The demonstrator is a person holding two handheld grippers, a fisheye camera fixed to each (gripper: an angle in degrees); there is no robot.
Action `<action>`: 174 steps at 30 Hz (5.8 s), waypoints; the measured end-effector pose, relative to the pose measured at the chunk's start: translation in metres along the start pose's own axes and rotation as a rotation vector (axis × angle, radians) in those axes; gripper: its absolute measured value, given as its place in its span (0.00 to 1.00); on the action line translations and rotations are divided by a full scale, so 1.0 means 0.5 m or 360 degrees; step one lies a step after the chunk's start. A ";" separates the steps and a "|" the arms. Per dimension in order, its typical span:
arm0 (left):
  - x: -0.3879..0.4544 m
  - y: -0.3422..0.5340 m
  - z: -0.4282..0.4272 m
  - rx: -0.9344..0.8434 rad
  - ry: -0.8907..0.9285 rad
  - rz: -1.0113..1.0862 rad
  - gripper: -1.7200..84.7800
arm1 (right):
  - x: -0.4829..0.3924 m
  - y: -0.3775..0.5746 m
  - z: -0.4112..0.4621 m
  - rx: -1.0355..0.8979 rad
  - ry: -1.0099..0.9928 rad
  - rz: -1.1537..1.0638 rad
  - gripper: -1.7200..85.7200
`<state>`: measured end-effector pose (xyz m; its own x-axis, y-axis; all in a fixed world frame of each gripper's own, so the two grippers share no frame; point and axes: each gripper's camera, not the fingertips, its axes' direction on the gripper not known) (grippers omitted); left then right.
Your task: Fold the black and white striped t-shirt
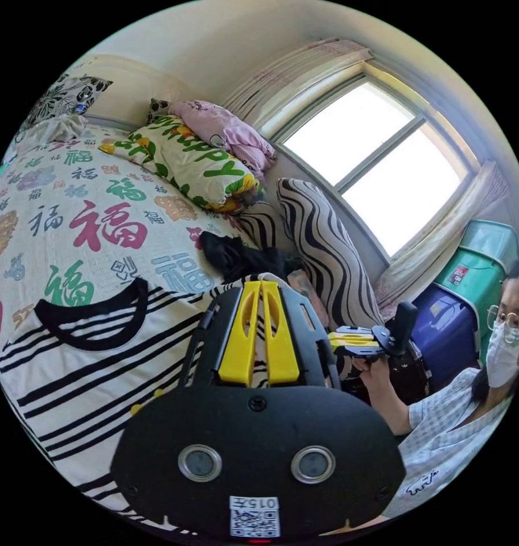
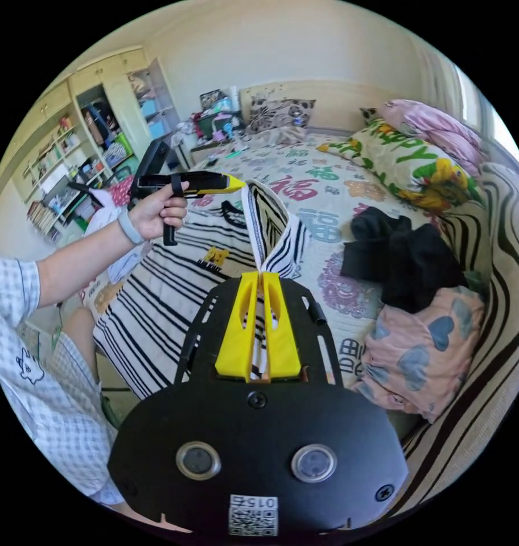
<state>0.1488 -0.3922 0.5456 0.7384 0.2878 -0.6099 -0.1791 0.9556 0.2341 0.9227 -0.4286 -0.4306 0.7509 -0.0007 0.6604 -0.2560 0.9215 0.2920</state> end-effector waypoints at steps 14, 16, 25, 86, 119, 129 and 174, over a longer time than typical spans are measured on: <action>-0.081 0.089 -0.005 -0.0361 -0.0317 -0.0068 0.10 | 0.021 0.007 0.232 -0.0233 -0.0355 0.0035 0.09; -0.071 0.073 0.057 -0.0481 -0.0276 -0.0021 0.10 | 0.032 -0.014 0.266 -0.0214 -0.0350 0.0040 0.08; -0.098 0.070 0.064 -0.0594 -0.0420 0.0008 0.07 | 0.110 0.054 0.428 -0.0575 -0.0417 0.0224 0.03; -0.242 0.844 -0.963 0.1304 -0.0797 -0.1490 0.02 | -0.398 -0.345 1.357 -0.0590 -0.0529 -0.0685 0.06; -0.149 1.017 -1.030 0.1328 -0.0633 -0.1378 0.01 | -0.465 -0.676 2.004 -0.1032 -0.0447 -0.0258 0.02; 0.048 0.874 -0.986 0.0997 -0.0860 -0.0394 0.01 | -0.106 -0.648 1.696 -0.0502 -0.0935 -0.0045 0.02; -0.172 0.548 -0.770 0.0360 -0.0570 -0.0917 0.10 | 0.039 -0.716 1.651 -0.0821 -0.0642 -0.0248 0.14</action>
<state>-0.2139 -0.1305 0.3706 0.8500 -0.3346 -0.4070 0.4145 0.9015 0.1245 0.5264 -1.0788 0.0486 0.4433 -0.2012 0.8735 0.2356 0.9664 0.1030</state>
